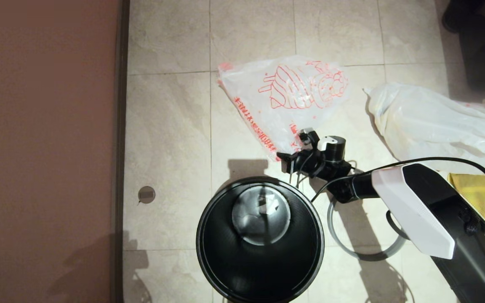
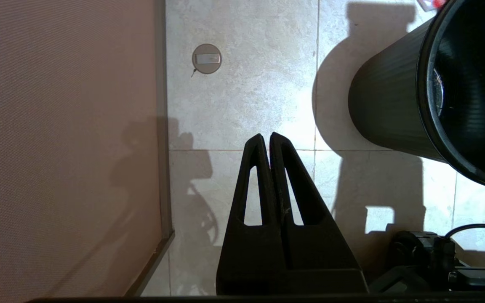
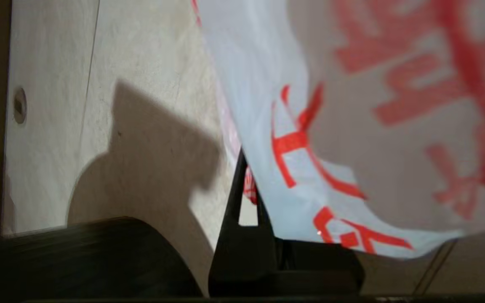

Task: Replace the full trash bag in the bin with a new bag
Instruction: Pick up a new trash bag

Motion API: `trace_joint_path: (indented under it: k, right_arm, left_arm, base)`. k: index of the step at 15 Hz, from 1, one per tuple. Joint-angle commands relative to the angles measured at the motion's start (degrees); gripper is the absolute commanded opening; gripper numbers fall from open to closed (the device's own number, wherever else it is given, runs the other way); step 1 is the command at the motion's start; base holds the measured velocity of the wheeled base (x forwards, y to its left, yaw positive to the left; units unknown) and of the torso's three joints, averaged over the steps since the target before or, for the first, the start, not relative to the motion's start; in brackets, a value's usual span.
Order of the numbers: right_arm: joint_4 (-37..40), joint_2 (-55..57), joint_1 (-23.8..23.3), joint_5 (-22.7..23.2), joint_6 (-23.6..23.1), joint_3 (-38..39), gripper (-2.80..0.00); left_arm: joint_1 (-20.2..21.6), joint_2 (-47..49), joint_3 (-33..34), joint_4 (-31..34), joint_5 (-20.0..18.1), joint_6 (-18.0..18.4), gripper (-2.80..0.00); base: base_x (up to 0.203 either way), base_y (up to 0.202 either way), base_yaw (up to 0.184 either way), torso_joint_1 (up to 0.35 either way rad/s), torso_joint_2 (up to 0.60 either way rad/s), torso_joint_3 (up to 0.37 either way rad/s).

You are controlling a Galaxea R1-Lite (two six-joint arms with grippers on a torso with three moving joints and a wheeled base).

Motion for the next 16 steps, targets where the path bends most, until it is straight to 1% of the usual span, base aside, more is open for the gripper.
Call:
trace_joint_path:
  k: [1,3,5,11,16]
  right_arm:
    - [-0.63,-0.80,-0.01,0.05,-0.10,-0.02,-2.80]
    - [-0.55,-2.04,-0.01,-1.11,0.07,-0.02,-2.80]
    - [-0.59,-3.25,-0.66,-1.32,1.97,-0.02,-2.80]
    - [-0.81,-3.55,-1.76,-1.42,2.09,-0.02,-2.80]
    - [-0.74,-3.64,-3.58,-1.41,2.10,-0.02,-2.80]
  left_arm:
    - [0.02,0.05,0.01,0.03,0.04,-0.02,-2.80]
    - [0.02,0.05,-0.06,0.03,0.04,-0.02,-2.80]
    - [0.02,0.05,-0.01,0.03,0.04,-0.02,-2.80]
    - [0.02,0.05,0.01,0.03,0.04,-0.02,-2.80]
    - [0.02,0.05,0.01,0.03,0.04,-0.02,-2.80]
  base:
    - [0.000,0.000,0.000,0.000,0.00,0.000]
    - [0.000,0.000,0.000,0.000,0.00,0.000]
    - [0.000,0.000,0.000,0.000,0.00,0.000]
    - [0.000,0.000,0.000,0.000,0.00,0.000]
    - [0.000,0.000,0.000,0.000,0.00,0.000]
